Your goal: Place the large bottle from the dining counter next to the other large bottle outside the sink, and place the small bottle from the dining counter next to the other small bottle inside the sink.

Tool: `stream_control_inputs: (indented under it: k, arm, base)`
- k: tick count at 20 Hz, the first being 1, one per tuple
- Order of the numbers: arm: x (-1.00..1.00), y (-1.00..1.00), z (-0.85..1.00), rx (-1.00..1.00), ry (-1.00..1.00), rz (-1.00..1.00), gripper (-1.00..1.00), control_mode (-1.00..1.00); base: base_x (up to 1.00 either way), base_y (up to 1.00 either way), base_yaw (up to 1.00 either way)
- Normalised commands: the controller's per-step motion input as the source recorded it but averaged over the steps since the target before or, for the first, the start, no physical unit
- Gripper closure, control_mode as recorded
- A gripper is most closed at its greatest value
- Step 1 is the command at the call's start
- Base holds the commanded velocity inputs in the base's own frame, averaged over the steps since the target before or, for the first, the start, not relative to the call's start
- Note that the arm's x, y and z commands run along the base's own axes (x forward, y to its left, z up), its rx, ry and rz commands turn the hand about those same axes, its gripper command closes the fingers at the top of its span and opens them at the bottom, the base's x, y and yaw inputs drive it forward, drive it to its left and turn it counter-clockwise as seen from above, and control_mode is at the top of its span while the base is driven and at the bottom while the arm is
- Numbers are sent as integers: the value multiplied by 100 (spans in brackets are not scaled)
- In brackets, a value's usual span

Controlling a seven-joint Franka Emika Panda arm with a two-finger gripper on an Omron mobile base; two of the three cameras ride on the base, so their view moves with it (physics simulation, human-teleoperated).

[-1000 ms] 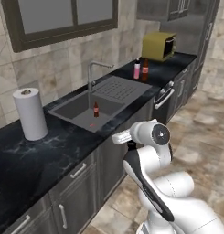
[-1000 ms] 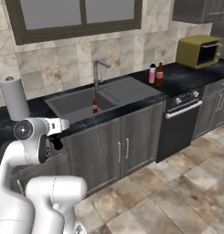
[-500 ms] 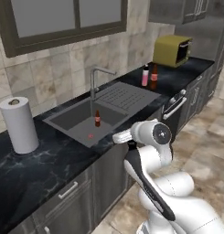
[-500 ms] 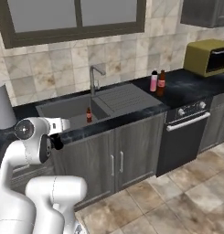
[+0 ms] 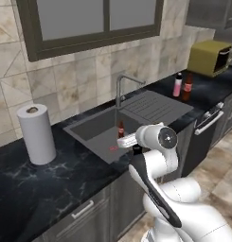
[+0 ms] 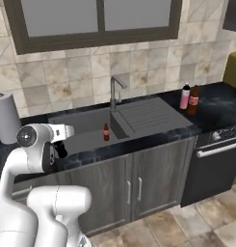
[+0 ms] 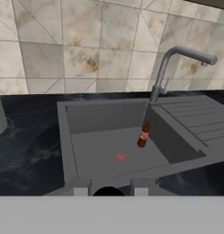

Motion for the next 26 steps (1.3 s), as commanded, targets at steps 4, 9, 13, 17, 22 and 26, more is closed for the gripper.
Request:
stream_control_inputs:
  k: [4, 9, 13, 17, 22, 26]
  arm:
    - [0, 0, 0, 0, 0, 0, 100, 100]
    - [0, 0, 0, 0, 0, 0, 100, 100]
    - [0, 0, 0, 0, 0, 0, 100, 100]
    - [0, 0, 0, 0, 0, 0, 100, 100]
    - [0, 0, 0, 0, 0, 0, 100, 100]
    - [0, 0, 0, 0, 0, 0, 100, 100]
  base:
    - [5, -15, 27]
    - [0, -30, 28]
    - [0, -48, 31]
    - [0, -50, 25]
    - [0, -54, 21]
    - [0, -54, 19]
